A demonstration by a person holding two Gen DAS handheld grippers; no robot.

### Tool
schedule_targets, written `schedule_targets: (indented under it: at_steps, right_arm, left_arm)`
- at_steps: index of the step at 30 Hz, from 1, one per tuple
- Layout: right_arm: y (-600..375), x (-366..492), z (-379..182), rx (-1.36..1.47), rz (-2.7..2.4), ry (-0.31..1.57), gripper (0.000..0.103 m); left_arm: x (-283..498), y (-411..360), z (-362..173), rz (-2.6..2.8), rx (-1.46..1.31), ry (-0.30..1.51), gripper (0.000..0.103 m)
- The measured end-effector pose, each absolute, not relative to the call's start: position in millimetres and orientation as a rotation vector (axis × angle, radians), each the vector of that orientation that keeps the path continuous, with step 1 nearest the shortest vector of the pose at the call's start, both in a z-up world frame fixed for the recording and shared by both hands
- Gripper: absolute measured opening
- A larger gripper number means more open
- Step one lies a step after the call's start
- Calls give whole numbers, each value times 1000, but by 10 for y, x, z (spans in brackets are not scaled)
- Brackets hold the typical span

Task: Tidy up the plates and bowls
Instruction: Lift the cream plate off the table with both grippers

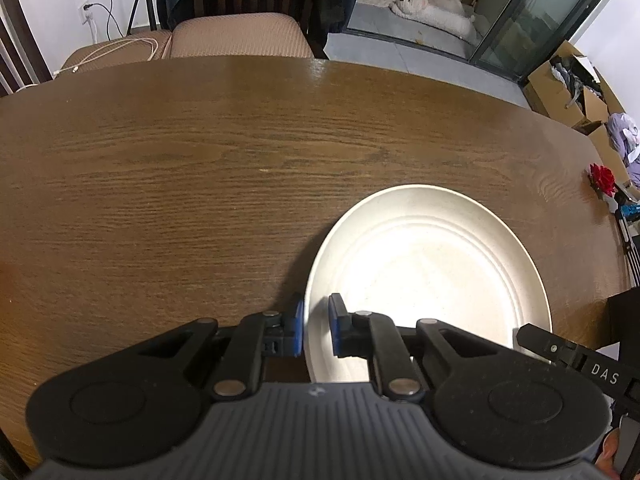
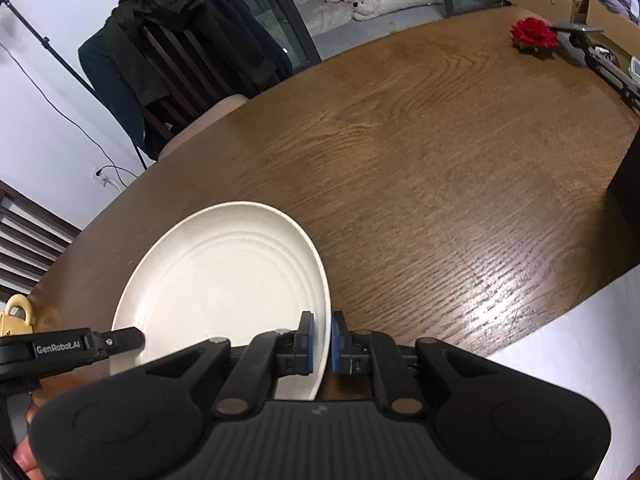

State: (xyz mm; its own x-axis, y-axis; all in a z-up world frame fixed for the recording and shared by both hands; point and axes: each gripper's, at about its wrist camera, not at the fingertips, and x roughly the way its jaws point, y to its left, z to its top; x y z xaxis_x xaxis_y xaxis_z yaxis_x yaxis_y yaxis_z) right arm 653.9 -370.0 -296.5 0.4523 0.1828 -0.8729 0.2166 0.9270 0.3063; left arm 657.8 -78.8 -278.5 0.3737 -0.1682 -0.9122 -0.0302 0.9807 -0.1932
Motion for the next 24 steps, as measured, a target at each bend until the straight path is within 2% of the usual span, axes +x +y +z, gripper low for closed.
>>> schedule_targets:
  at_steps: [11,24]
  right_arm:
    - [-3663,6536,-2888,385,-14,1078,8]
    - [-3658,6565,-2988,376,-20,1125,8]
  left_arm:
    - [6477,-792,-2703,-92,-178,1152,13]
    - [6584,-847,-2841,-79,-169,1228,14]
